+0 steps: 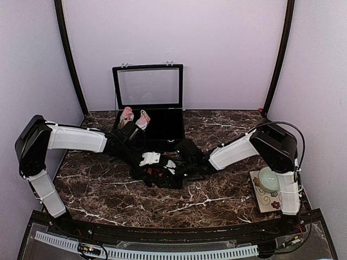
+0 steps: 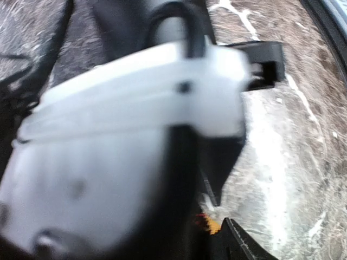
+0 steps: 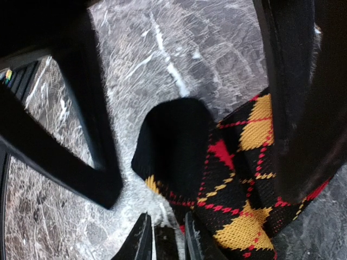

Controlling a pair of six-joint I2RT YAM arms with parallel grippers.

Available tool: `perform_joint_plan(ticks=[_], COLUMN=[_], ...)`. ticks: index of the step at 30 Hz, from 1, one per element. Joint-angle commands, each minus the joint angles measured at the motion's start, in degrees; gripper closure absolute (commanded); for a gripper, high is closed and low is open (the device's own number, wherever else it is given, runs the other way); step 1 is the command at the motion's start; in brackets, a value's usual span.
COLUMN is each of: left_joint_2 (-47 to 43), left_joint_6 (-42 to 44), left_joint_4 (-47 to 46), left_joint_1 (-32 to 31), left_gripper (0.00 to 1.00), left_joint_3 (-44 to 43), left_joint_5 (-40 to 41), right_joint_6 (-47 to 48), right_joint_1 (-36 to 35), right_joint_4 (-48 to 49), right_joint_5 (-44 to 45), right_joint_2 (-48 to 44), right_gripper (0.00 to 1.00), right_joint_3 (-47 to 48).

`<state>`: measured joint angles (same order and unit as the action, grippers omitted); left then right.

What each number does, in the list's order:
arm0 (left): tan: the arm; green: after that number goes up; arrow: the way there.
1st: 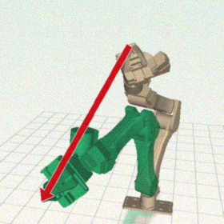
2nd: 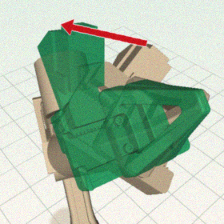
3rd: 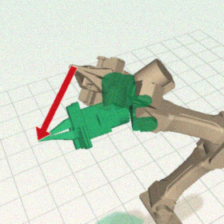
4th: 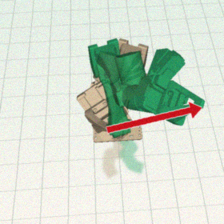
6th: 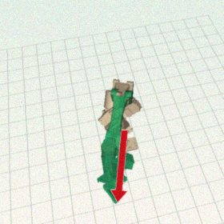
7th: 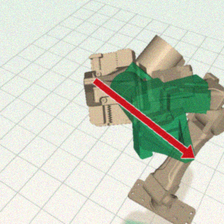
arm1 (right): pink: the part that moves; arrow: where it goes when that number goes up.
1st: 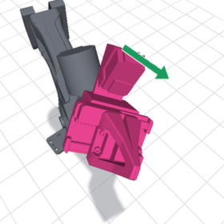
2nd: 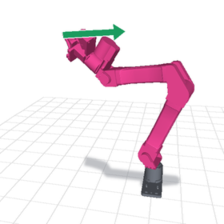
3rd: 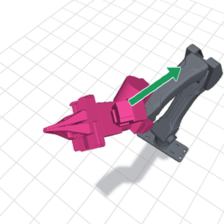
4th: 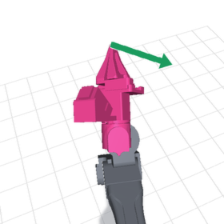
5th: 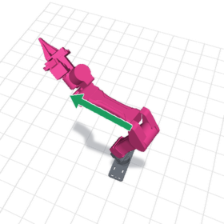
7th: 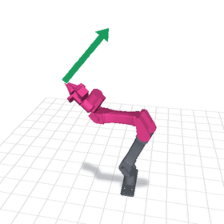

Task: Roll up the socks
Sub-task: Pick up the sock from the center of the board.

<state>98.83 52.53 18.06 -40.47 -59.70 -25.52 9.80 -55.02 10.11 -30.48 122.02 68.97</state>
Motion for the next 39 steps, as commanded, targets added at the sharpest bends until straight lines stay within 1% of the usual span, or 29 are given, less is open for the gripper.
perform_joint_plan(ticks=[1,2,4,6,12,17,20,21,22,23,25,30,31,32,33,35,37,38,39], left_joint_2=[3.6,3.4,3.0,3.4,4.3,4.9,5.8,6.0,6.4,6.8,7.5,9.1,9.8,10.6,11.4,11.5,11.2,11.4,11.8], left_joint_6=[-4.5,-5.2,-5.7,-4.8,-3.1,-1.9,-1.9,-2.0,-1.9,-1.7,-1.5,-1.6,-1.8,-2.2,-2.4,-2.8,-2.8,-2.7,-2.5], left_joint_4=[-0.5,-0.6,0.1,1.9,4.6,3.0,3.2,3.5,3.8,4.0,4.3,4.1,4.2,4.5,5.0,5.3,5.6,6.1,7.4], left_joint_1=[-0.1,0.3,1.6,2.0,1.9,1.9,1.8,1.8,1.8,1.8,1.7,1.6,1.6,1.6,1.6,1.7,1.8,1.8,2.0], left_gripper=[0.48,0.54,0.61,0.66,0.69,0.71,0.72,0.72,0.72,0.72,0.72,0.73,0.73,0.74,0.75,0.76,0.77,0.77,0.77], left_joint_3=[-0.4,-0.2,-0.1,-0.2,1.4,4.8,4.8,4.5,4.2,4.0,3.7,3.5,3.0,2.5,2.1,2.0,1.9,1.6,0.9], left_joint_5=[3.2,2.6,-0.1,-0.7,-1.6,2.2,3.6,3.7,3.8,4.2,5.2,7.1,7.7,8.2,8.3,7.9,7.2,6.8,5.8], right_joint_6=[-2.1,-2.5,-3.6,-4.7,-6.7,-9.8,-11.6,-12.1,-12.5,-12.3,-11.6,-7.6,-7.9,-9.3,-10.1,-9.5,-1.7,1.4,4.1], right_joint_1=[-0.8,-0.8,-0.7,-0.8,-0.8,-0.8,-0.8,-0.8,-0.8,-0.8,-1.1,-2.2,-2.1,-2.1,-1.7,-1.0,-1.2,-1.6,-1.7], right_joint_4=[-1.5,-0.3,2.4,5.5,9.2,15.6,20.6,22.3,23.4,24.8,28.3,32.5,34.0,36.8,40.2,43.9,39.0,35.7,34.7], right_joint_5=[1.2,1.3,1.5,1.8,1.7,1.6,2.6,3.2,4.2,5.4,9.5,30.3,33.7,38.9,40.6,38.8,33.2,32.4,30.3], right_joint_2=[0.9,0.5,-0.6,-1.5,-2.5,-3.9,-5.9,-6.9,-8.2,-9.7,-13.9,-26.3,-27.3,-27.5,-27.4,-27.1,-25.4,-24.4,-23.7], right_gripper=[0.78,0.78,0.78,0.78,0.77,0.74,0.70,0.39,0.06,0.01,0.01,0.01,0.01,0.01,0.01,0.01,0.01,0.01,0.01], right_joint_3=[-2.4,-3.9,-6.1,-7.8,-9.5,-11.9,-14.7,-15.9,-17.1,-18.8,-22.9,-30.9,-31.8,-33.1,-34.9,-36.8,-34.1,-32.4,-32.3])
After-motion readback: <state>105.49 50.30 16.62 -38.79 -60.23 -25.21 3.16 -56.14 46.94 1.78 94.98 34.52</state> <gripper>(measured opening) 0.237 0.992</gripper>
